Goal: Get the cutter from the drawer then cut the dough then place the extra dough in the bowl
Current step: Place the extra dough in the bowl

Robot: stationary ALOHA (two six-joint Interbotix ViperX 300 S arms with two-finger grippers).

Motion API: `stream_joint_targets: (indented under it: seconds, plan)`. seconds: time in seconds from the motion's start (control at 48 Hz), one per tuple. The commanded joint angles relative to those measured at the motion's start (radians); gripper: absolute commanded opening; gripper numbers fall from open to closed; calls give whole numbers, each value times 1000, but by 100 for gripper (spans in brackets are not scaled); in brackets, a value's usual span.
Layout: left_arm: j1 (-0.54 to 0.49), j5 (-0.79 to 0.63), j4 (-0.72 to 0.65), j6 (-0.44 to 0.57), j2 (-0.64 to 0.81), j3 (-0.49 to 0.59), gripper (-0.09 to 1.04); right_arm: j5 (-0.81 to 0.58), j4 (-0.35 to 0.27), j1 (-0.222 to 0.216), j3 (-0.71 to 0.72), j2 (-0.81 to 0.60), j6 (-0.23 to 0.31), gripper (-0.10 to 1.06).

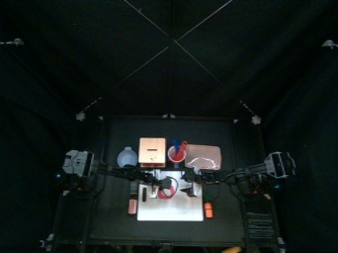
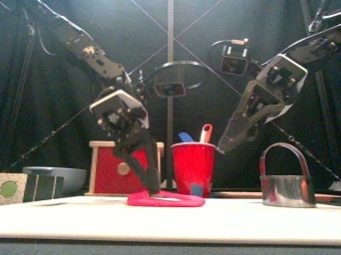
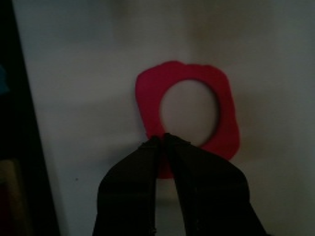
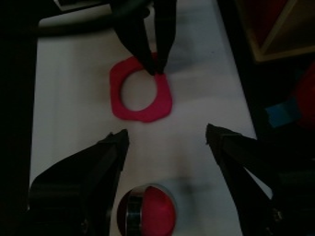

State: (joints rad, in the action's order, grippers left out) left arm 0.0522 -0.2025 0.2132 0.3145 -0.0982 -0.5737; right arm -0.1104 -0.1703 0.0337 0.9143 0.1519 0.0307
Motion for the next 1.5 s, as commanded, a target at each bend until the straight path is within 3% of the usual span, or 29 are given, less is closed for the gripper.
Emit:
stream_joint_targets:
  seconds: [0.021,0.417,0.583,0.896,1.167,1.5]
  plan:
    - [-3,75,2,-2,89,-20,55,2,-2,-3,-8,17,2,97]
    - [-28,318,6,2,405,-209,55,14,-2,-3,-9,17,2,97]
    - [-110,342,32,3,578,-310,55,15,-2,-3,-9,17,2,97]
    - [-356,288,41,3,882,-494,55,15,-2,0,-3,15,2,97]
    - [-479,201,63,3,948,-580,55,14,-3,2,9,15,2,97]
    - [-494,123,84,2,950,-657,55,15,-2,-3,14,14,2,97]
